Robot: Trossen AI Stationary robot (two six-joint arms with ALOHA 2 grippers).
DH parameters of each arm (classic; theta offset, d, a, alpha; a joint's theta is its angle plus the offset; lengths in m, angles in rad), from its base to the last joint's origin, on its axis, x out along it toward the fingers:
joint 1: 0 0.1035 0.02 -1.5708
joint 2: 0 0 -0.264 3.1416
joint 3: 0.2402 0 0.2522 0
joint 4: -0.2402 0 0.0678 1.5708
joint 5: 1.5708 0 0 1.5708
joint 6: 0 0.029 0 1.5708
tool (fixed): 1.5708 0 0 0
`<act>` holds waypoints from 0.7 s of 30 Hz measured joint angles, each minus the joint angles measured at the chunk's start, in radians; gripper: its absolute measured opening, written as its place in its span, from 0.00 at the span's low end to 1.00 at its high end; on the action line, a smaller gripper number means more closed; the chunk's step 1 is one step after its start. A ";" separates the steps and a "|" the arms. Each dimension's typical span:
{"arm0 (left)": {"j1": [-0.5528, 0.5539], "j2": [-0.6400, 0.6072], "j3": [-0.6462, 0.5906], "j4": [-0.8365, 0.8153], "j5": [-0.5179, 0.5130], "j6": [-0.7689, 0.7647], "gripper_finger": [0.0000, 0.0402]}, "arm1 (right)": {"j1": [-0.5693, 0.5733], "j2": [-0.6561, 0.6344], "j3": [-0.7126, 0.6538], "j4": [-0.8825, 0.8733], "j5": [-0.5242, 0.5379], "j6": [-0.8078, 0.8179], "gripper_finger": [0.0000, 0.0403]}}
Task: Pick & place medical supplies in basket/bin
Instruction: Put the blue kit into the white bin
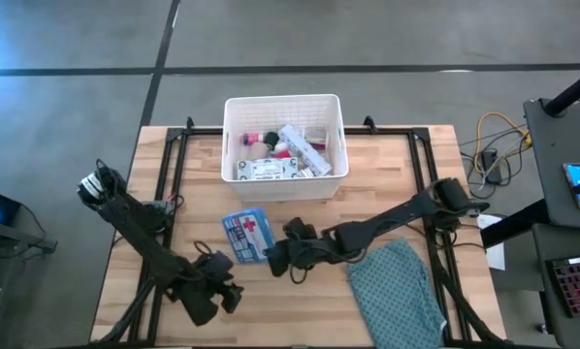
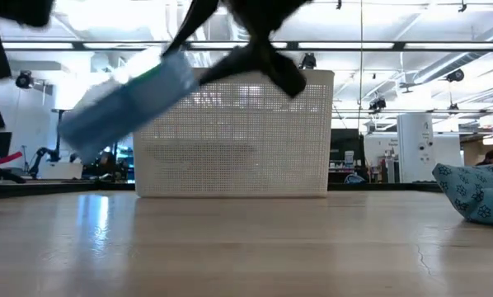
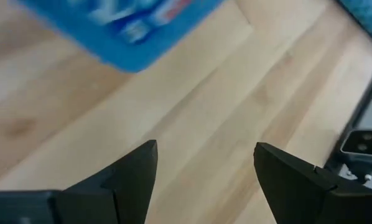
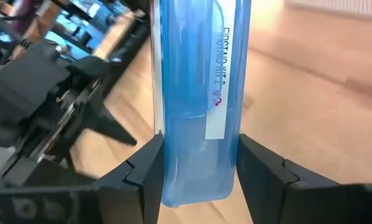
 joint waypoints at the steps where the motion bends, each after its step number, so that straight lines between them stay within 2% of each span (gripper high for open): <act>1: -0.009 0.000 0.035 -0.068 -0.014 -0.021 0.61 | 0.008 -0.019 0.000 -0.009 0.013 -0.012 0.39; 6: -0.031 0.000 0.183 -0.259 -0.138 -0.069 0.61 | 0.036 -0.135 0.000 -0.036 0.101 -0.076 0.39; 11: -0.031 0.000 0.271 -0.280 -0.260 -0.049 0.61 | 0.049 -0.289 0.000 -0.046 0.247 -0.192 0.39; 13: -0.029 0.000 0.295 -0.279 -0.298 -0.027 0.61 | 0.021 -0.355 0.000 -0.083 0.288 -0.221 0.39; 15: -0.027 0.000 0.314 -0.275 -0.338 -0.002 0.61 | -0.053 -0.413 0.001 -0.152 0.248 -0.224 0.39; 21: 0.006 0.000 0.371 -0.277 -0.386 0.096 0.61 | -0.424 -0.460 -0.002 -0.350 -0.072 -0.223 0.40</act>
